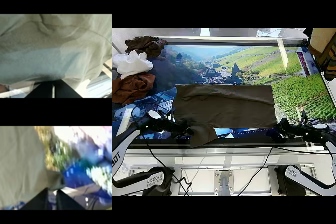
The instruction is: Fold the shirts.
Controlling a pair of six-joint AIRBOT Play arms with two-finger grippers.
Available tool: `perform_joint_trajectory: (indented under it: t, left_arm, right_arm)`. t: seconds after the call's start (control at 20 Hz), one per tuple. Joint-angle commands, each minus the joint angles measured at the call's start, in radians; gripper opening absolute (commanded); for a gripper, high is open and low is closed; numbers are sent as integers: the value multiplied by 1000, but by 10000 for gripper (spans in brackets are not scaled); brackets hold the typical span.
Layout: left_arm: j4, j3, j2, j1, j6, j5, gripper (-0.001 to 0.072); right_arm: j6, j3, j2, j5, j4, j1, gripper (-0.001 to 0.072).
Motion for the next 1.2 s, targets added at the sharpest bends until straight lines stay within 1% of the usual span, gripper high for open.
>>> perform_joint_trajectory:
  t: [0.0, 0.05, 0.25, 0.45, 0.5, 0.6, 0.65, 0.8, 0.9, 1.0, 1.15]
  left_arm:
    - [-6, 0, 1, 0, 1, -5, 13]
    - [-6, 0, 1, 0, 1, -5, 13]
    - [-13, 0, 1, 0, 2, -17, 12]
    - [-18, 0, 2, 0, 19, -47, 12]
    - [-37, 0, 3, 0, 34, -62, 12]
    - [-134, 0, 24, 0, 124, -102, 11]
    - [-188, 0, 48, 0, 152, -116, 11]
    - [-232, 0, 166, 0, 154, -161, 11]
    - [-219, 0, 272, 0, 138, -224, 10]
    - [-182, 0, 390, 0, 74, -267, 10]
    - [-102, 0, 576, 1, -49, -344, 11]
  right_arm:
    - [-5, -2, -6, -40, 12, 0, 69]
    - [-5, -2, -6, -39, 12, 0, 26]
    - [-19, 3, -6, -8, 12, 0, 26]
    - [-60, 10, 16, 34, 41, 0, 24]
    - [-68, 10, 38, 50, 58, 0, 24]
    - [-91, 10, 93, 99, 87, 0, 24]
    - [-90, 10, 134, 118, 87, -1, 24]
    - [-78, 10, 263, 189, 87, -23, 24]
    - [-54, 10, 343, 246, 81, -78, 24]
    - [-52, 10, 412, 296, 71, -164, 24]
    - [-42, 11, 450, 311, 70, -229, 24]
